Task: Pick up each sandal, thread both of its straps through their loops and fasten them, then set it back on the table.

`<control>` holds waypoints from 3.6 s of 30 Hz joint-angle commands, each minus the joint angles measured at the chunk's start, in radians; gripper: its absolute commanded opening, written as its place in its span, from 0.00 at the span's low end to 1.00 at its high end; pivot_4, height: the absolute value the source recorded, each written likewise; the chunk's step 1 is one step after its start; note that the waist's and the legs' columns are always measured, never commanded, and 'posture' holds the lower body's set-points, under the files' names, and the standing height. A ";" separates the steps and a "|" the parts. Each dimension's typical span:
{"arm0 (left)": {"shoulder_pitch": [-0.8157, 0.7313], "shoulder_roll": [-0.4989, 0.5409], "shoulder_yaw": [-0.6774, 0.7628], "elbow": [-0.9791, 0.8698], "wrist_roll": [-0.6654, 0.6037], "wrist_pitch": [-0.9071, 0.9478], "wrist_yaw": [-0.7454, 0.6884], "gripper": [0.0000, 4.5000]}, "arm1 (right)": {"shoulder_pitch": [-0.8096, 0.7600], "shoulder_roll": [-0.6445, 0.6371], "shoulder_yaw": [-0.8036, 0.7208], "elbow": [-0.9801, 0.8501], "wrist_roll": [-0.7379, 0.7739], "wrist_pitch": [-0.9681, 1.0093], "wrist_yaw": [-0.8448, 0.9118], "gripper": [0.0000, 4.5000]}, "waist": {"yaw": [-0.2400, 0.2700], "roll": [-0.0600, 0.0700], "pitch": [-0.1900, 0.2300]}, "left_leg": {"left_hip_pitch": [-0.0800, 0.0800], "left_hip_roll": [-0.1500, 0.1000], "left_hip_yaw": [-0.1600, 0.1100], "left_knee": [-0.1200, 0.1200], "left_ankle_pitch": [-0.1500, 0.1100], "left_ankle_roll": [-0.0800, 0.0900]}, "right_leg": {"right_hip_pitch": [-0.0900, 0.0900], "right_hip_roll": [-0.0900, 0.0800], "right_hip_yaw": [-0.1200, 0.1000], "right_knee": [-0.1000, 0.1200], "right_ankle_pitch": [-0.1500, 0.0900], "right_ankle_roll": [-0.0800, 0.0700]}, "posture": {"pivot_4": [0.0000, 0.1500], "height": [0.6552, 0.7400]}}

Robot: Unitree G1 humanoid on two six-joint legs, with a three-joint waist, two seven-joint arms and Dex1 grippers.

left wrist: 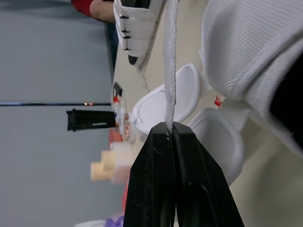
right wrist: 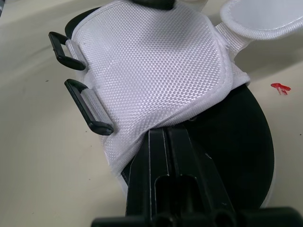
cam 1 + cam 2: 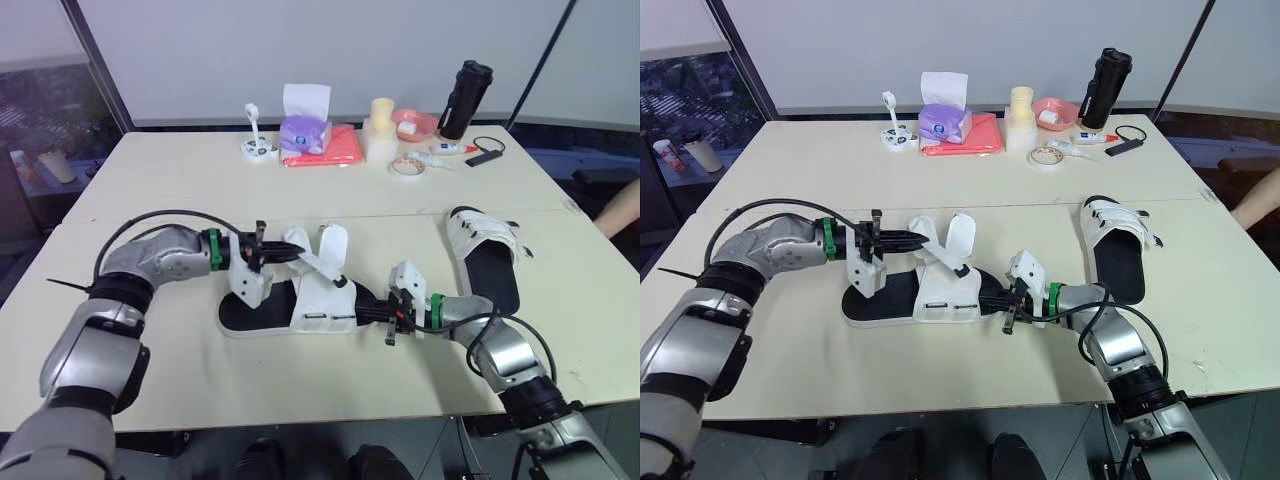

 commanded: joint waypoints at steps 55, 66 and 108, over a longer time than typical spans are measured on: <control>-0.502 -0.024 0.917 1.168 -0.446 1.619 -1.414 0.85 | -0.006 0.021 0.016 0.118 -0.071 0.000 -0.030 0.00 | -0.014 -0.006 -0.002 | 0.003 -0.001 -0.001 -0.010 0.002 -0.002 | -0.002 -0.001 -0.006 0.000 -0.001 0.000 | 1.00 1.00; -0.534 -0.090 0.908 1.168 -0.451 1.754 -1.398 0.85 | -0.008 0.037 0.021 0.126 -0.075 -0.009 -0.043 0.00 | -0.012 -0.006 -0.002 | 0.003 -0.001 -0.001 -0.010 0.002 -0.002 | -0.002 -0.001 -0.006 0.000 0.000 0.000 | 1.00 1.00; -0.507 -0.210 1.013 1.168 -0.262 1.612 -1.415 0.01 | 0.010 0.063 0.026 0.114 -0.085 -0.008 -0.069 0.00 | -0.020 -0.006 -0.003 | 0.004 0.000 0.000 -0.010 0.002 -0.003 | -0.002 -0.001 -0.006 0.000 0.000 0.000 | 1.00 1.00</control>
